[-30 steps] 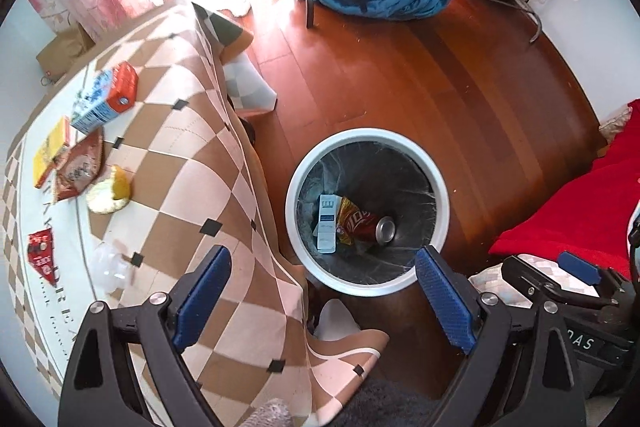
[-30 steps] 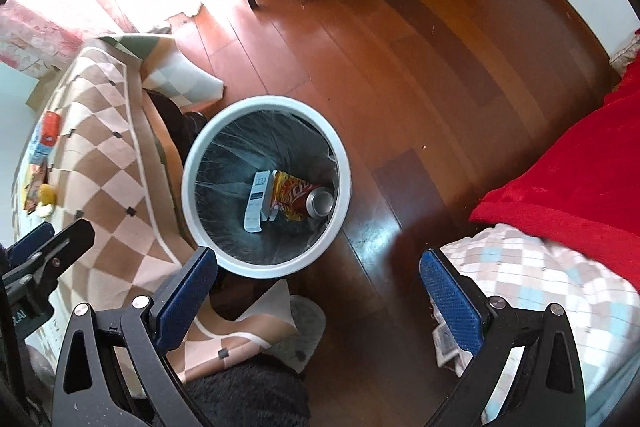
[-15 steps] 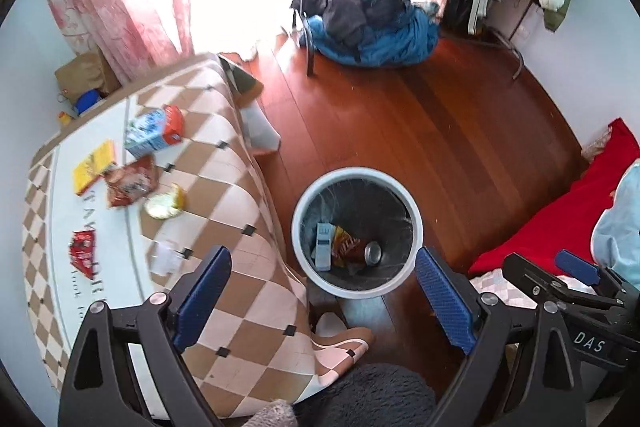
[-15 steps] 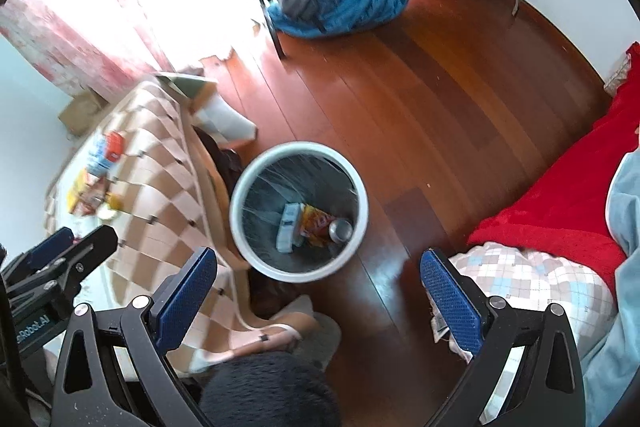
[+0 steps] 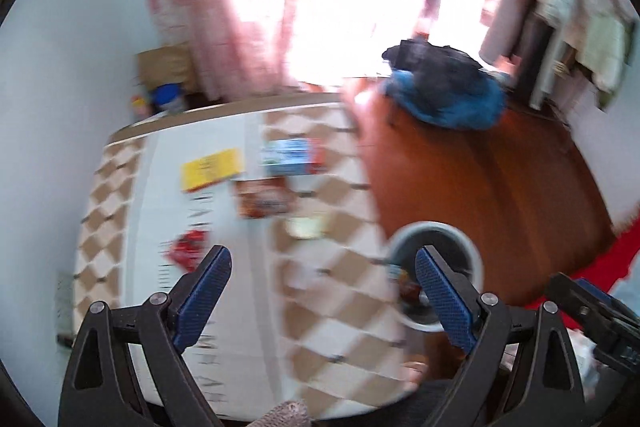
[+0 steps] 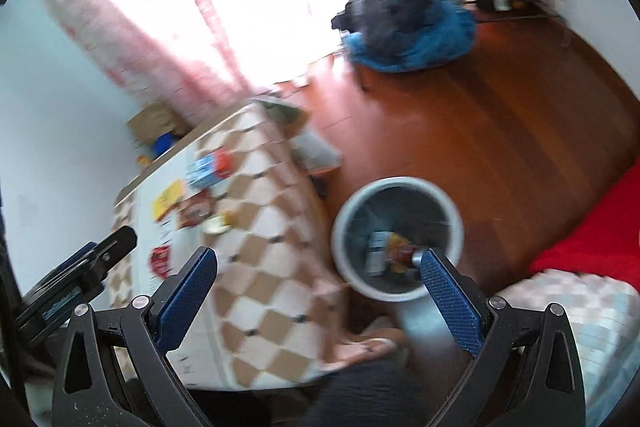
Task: Collect trash
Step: 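Grasp the red snack wrapper with the left tool while the right tool grasps the clear bottle cap, then carry the wrapper and cap over the bin and open both tools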
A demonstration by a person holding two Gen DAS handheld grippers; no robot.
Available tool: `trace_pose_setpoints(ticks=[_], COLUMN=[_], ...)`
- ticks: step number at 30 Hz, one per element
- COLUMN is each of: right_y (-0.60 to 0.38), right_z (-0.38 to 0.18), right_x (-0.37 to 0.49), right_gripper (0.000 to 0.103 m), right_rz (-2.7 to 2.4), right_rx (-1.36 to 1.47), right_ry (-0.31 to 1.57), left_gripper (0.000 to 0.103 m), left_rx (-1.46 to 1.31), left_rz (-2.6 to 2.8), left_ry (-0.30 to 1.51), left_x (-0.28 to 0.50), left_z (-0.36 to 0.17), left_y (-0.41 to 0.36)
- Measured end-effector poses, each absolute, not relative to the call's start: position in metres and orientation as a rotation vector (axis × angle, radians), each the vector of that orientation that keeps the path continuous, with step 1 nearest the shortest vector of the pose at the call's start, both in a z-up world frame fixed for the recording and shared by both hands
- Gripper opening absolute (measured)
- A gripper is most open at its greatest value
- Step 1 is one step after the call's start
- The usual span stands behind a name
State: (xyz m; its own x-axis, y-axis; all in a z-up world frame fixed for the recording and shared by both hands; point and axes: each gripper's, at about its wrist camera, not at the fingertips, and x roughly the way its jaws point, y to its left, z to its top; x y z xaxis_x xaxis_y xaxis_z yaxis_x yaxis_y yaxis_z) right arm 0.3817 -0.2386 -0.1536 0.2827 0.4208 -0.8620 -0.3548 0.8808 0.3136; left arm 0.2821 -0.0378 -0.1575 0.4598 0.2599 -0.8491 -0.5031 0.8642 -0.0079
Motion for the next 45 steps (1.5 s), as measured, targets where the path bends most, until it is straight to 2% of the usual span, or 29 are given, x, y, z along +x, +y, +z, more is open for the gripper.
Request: trace_pose_setpoints(ticks=[2,5,10,14,21,25,26,27,28,30,33,34,35,36,38,42,44,45], right_y=[-0.209,-0.153,-0.092,-0.058,-0.033,-0.026,-0.025,-0.024,-0.023,-0.022,-0.022,-0.020,-0.021,-0.021,-0.021,-0.022,-0.022,-0.022], right_z=[-0.165,-0.194,-0.253,-0.297,-0.334,-0.341,-0.343,-0.344,-0.343,-0.344,-0.343,-0.344,-0.344,-0.344,-0.344,-0.343,-0.340,-0.338], right_x=[0.379,0.380,0.384,0.382,0.371,0.366,0.365,0.365,0.364,0.363,0.363,0.363,0.363,0.363,0.363,0.360,0.357,0.355], right_gripper=[0.102,0.093,0.093,0.093,0.068,0.059,0.050,0.047,0.046,0.038,0.036,0.036,0.035,0.033,0.031,0.030,0.030,0.030], right_rz=[0.565,0.627,0.634,0.612,0.580,0.562,0.561,0.557,0.555,0.553,0.549,0.548,0.549,0.546,0.547,0.561,0.573,0.576], right_rx=[0.051,0.032,0.044,0.010,-0.059,-0.101,-0.114,-0.120,-0.125,-0.141,-0.152,-0.151,-0.152,-0.155,-0.152,-0.150,-0.159,-0.157], right_ry=[1.199,1.266,1.396,1.469,1.522,1.516,1.513,1.510,1.502,1.495,1.489,1.487,1.486,1.484,1.482,1.481,1.471,1.467], left_gripper=[0.094,0.094,0.094,0.094,0.094,0.093,0.093,0.093,0.093,0.093,0.093,0.088,0.077,0.071,0.052,0.036,0.023,0.023], left_rx=[-0.275,-0.300,-0.324,-0.336,-0.317,-0.299,-0.296,-0.294,-0.292,-0.284,-0.274,-0.269,-0.263,-0.257,-0.258,-0.259,-0.247,-0.243], left_rz=[0.556,0.662,0.764,0.747,0.607,0.558,0.553,0.544,0.540,0.532,0.524,0.524,0.527,0.533,0.537,0.540,0.551,0.556], left_ry=[1.017,1.060,1.145,1.184,1.249,1.285,1.294,1.298,1.300,1.300,1.294,1.291,1.294,1.298,1.302,1.270,1.260,1.256], left_x=[0.268,0.243,0.212,0.202,0.223,0.237,0.239,0.242,0.245,0.248,0.253,0.254,0.257,0.258,0.260,0.258,0.254,0.252], left_z=[-0.172,-0.201,-0.252,-0.276,-0.309,-0.322,-0.325,-0.329,-0.331,-0.333,-0.335,-0.335,-0.336,-0.337,-0.340,-0.336,-0.332,-0.330], left_y=[-0.003,0.048,0.113,0.136,0.138,0.135,0.136,0.137,0.137,0.137,0.138,0.138,0.139,0.139,0.140,0.140,0.138,0.137])
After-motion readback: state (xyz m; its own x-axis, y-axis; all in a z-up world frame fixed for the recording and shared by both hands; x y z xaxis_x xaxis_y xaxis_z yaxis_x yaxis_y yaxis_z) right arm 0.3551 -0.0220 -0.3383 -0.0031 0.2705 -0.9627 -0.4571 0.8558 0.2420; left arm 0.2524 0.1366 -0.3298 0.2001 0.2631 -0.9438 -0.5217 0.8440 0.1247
